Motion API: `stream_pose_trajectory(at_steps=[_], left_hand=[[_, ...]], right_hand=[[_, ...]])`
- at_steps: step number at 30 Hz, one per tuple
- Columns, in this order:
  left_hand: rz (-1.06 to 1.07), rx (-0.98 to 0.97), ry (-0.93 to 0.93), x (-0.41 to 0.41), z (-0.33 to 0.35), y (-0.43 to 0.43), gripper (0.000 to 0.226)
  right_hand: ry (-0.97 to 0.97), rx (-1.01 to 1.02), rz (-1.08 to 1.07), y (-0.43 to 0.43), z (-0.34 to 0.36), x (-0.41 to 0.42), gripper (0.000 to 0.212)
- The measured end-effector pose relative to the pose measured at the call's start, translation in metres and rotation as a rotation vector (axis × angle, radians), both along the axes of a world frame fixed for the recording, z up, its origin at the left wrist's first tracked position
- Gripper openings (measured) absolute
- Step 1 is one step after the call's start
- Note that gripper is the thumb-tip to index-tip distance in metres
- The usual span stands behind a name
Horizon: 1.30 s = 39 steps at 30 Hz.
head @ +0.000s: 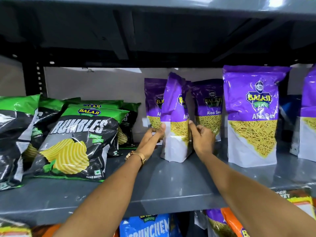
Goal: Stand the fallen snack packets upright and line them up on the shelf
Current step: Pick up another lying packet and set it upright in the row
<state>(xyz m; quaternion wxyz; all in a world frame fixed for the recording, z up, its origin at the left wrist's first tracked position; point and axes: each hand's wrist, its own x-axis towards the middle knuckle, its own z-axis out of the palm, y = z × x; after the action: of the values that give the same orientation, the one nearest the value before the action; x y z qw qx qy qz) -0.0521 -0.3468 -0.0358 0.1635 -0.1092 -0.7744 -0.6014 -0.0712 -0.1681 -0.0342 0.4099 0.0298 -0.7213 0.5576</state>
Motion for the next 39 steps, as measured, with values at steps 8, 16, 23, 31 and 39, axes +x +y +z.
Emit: stream_pose_trajectory(at_steps=[8,16,23,31,39], left_hand=[[0.027,-0.071,0.067,-0.008,-0.007,-0.002,0.059],[0.371,-0.022,0.006,-0.016,-0.008,-0.014,0.048],[0.32,-0.092,0.021,-0.015,-0.01,-0.012,0.06],[0.253,-0.369,-0.03,-0.014,-0.006,-0.014,0.065],[0.233,-0.398,-0.029,0.015,0.004,-0.014,0.057]], right_hand=[[-0.119,-0.118,0.225,-0.007,-0.007,-0.008,0.073],[-0.258,-0.147,0.42,-0.009,-0.008,-0.014,0.038],[-0.25,-0.052,0.419,-0.009,-0.011,-0.017,0.037],[-0.257,0.027,0.397,-0.008,-0.009,-0.018,0.037],[-0.355,0.01,0.492,-0.003,-0.009,-0.001,0.051]])
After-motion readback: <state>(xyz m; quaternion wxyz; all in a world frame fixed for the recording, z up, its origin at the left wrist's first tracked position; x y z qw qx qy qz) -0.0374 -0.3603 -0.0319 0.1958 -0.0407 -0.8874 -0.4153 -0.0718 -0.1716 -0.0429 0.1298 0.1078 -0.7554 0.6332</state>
